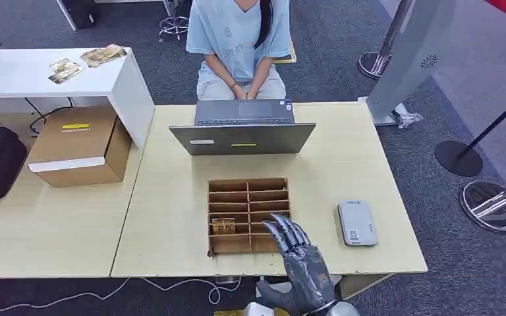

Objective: Pass the card to the sensor for recognition and then transmit it.

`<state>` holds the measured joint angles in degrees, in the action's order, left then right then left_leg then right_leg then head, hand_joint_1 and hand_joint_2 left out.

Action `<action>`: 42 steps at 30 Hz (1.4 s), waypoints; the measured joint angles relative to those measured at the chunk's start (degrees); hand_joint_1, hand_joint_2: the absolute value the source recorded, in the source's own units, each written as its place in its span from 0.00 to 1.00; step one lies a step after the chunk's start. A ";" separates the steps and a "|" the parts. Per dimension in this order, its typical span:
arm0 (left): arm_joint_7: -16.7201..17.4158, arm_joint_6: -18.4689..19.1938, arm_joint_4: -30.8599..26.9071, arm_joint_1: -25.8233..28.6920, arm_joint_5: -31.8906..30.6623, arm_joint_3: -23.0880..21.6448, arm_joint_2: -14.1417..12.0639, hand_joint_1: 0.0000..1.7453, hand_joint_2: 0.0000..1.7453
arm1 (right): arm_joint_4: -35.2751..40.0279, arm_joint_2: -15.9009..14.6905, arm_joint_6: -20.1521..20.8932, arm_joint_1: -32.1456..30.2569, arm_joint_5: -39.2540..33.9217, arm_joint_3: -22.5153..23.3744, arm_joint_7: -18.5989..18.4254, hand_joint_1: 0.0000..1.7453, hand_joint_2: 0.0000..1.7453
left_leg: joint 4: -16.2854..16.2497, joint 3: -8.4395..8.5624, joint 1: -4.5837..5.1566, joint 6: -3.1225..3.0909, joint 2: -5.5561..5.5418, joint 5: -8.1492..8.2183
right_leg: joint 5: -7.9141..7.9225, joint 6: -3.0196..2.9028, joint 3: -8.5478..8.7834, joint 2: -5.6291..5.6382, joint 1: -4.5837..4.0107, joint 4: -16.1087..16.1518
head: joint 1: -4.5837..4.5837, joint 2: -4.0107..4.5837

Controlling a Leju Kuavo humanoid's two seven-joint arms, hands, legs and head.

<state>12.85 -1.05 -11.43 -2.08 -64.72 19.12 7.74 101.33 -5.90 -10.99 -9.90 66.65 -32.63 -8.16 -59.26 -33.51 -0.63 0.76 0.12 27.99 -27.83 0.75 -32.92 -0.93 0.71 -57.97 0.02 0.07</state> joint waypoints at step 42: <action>-0.90 0.00 0.00 -0.50 -0.07 1.55 0.46 0.00 1.00 | -19.71 9.09 9.38 20.57 16.19 -11.91 -10.24 0.00 1.00 | 0.00 0.03 -0.01 0.05 0.04 -0.06 | 0.04 -0.03 0.01 0.06 0.00 -0.05 | -0.02 0.00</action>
<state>11.96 -1.05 -11.43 -2.58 -64.78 20.68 8.20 81.62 3.19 -1.62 10.66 82.84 -44.54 -18.40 -59.26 -33.48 -0.64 0.81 0.17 27.93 -27.79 0.72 -32.91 -0.87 0.71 -58.02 0.00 0.07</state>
